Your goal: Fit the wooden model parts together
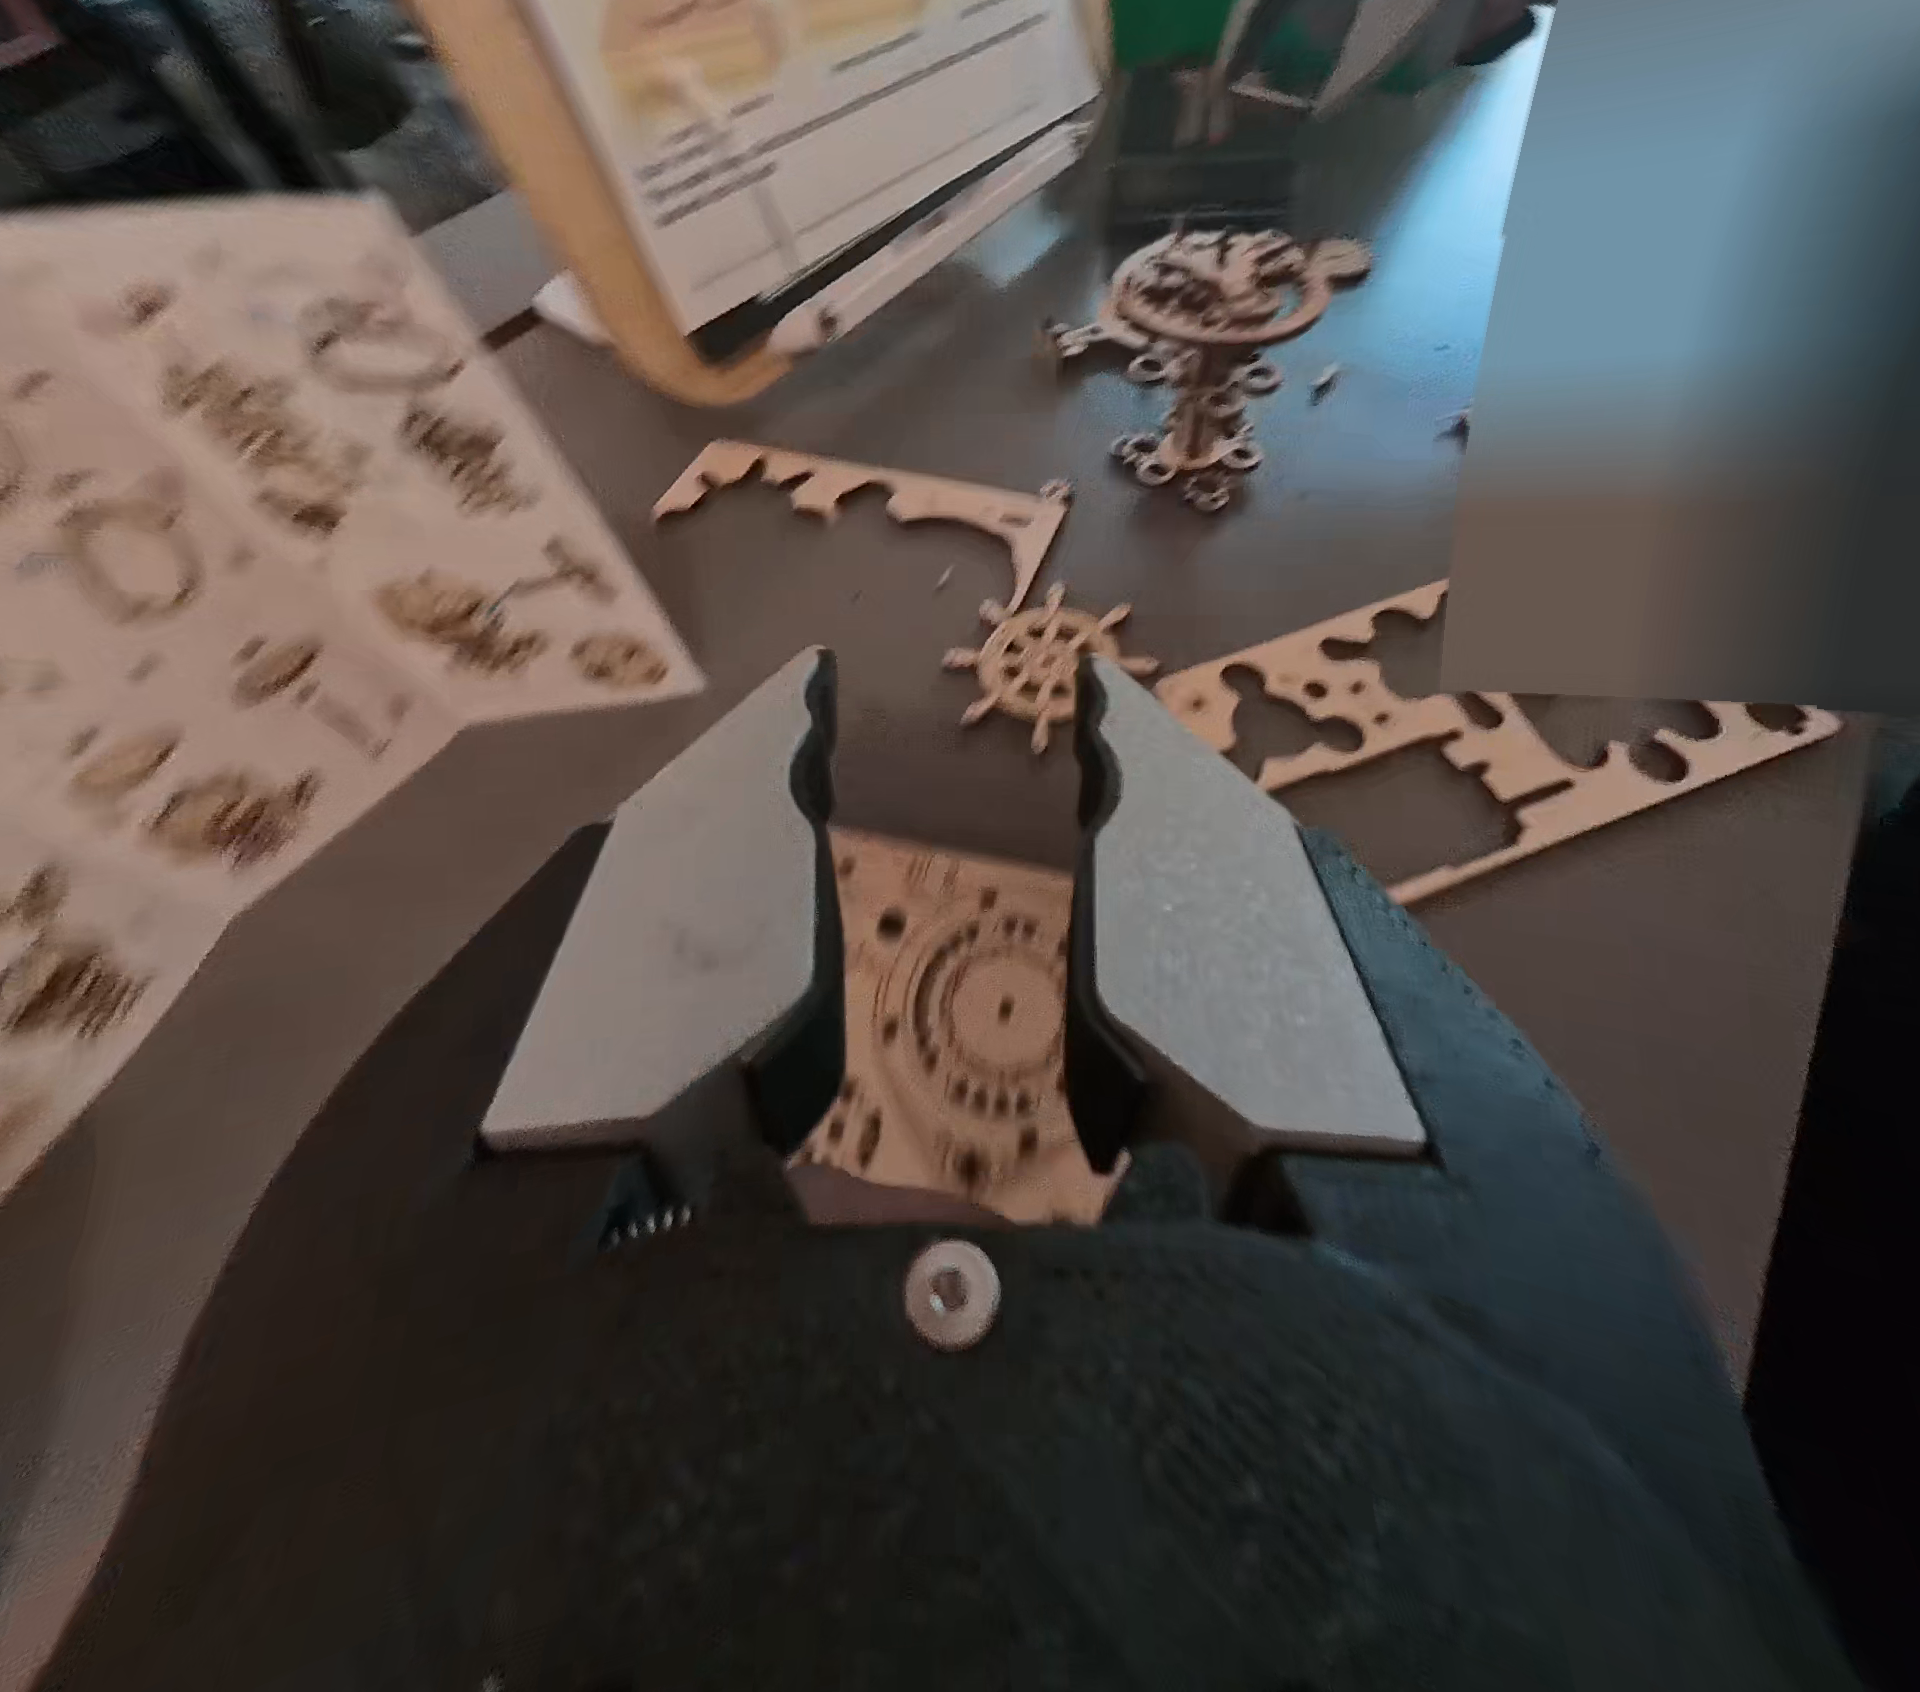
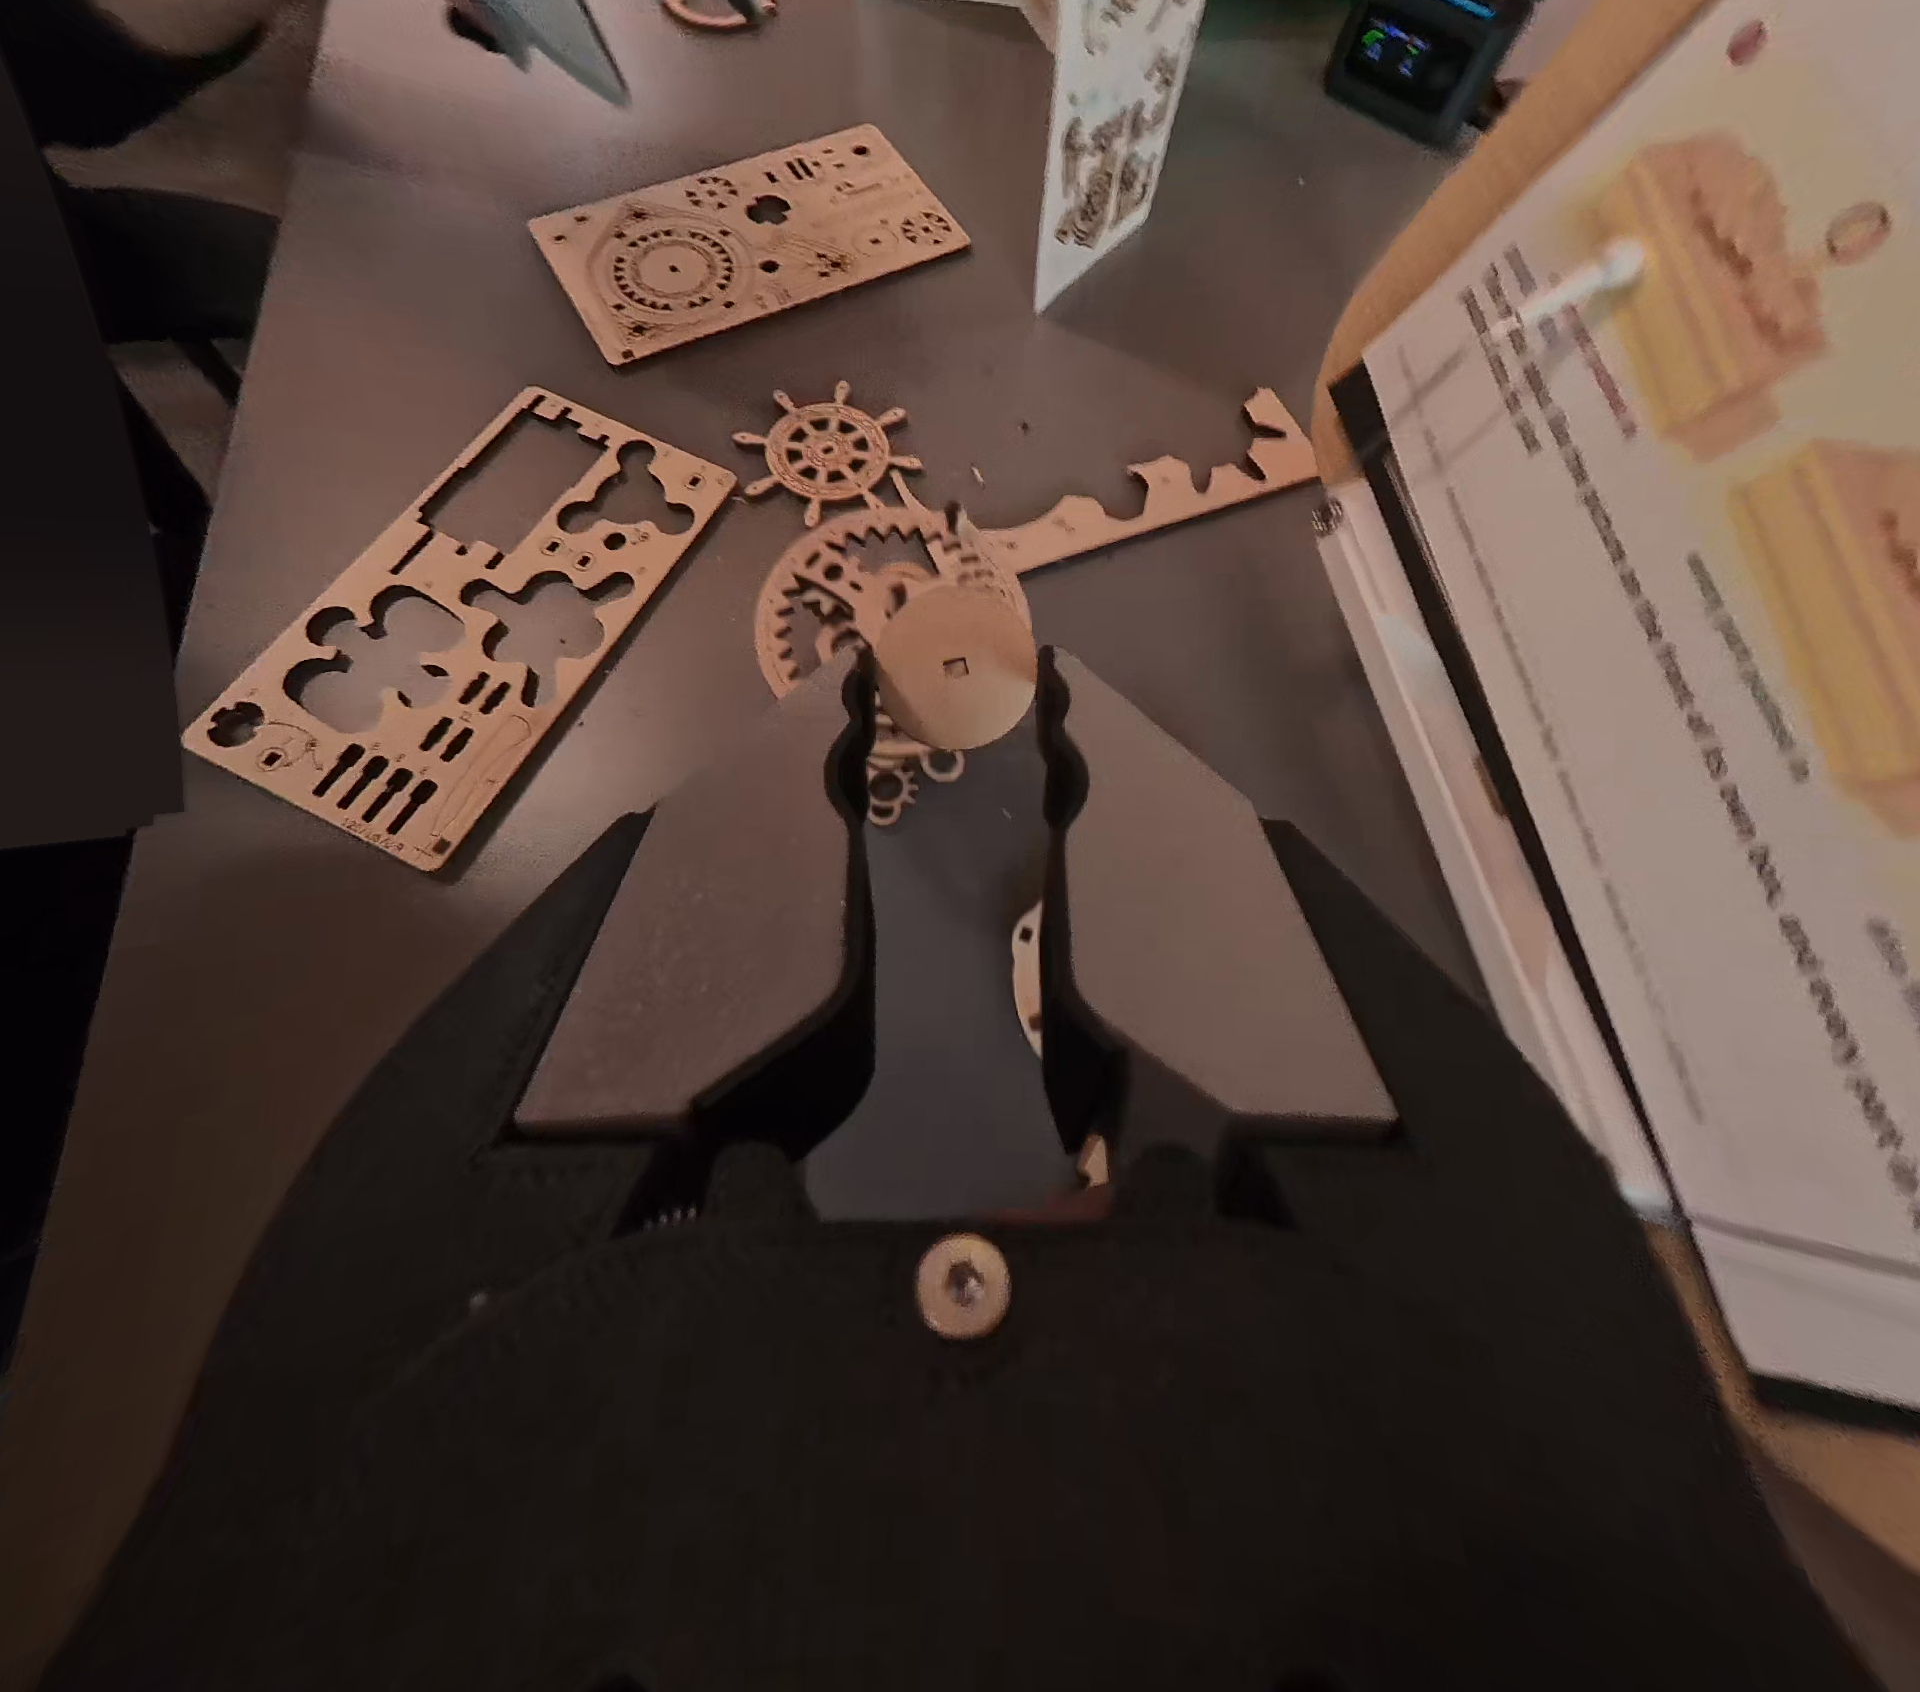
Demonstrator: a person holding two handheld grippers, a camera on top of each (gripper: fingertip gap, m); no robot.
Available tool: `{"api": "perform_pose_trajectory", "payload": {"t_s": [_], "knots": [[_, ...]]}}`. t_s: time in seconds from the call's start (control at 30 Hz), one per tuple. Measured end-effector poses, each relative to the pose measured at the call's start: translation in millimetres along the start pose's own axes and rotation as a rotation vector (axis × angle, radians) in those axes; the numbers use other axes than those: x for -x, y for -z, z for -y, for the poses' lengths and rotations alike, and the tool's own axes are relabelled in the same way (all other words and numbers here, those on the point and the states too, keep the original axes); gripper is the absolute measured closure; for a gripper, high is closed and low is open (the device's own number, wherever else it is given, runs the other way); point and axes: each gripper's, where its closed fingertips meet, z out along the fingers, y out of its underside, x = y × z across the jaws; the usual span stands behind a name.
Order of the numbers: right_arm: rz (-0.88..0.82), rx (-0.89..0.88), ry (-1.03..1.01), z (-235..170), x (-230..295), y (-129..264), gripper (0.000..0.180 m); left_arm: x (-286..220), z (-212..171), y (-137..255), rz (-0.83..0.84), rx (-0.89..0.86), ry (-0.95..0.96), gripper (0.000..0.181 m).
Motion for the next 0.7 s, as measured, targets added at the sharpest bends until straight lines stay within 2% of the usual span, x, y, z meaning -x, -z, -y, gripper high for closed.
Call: {"api": "perform_pose_trajectory", "payload": {"t_s": [0.13, 0.3, 0.7], "knots": [[0.050, 0.064, 0.114, 13, 14, -12, 0.152, -28, 25, -55, -0.171, 0.031, -0.088, 0.135], [0.089, 0.161, 0.183, 10, 22, -25, 0.152, -41, 18, -101, -0.282, 0.110, -0.127, 0.133], [0.142, 0.234, 0.309, 10, 21, -32, 0.152, -41, 37, -108, -0.333, 0.047, -0.083, 0.134]]}}
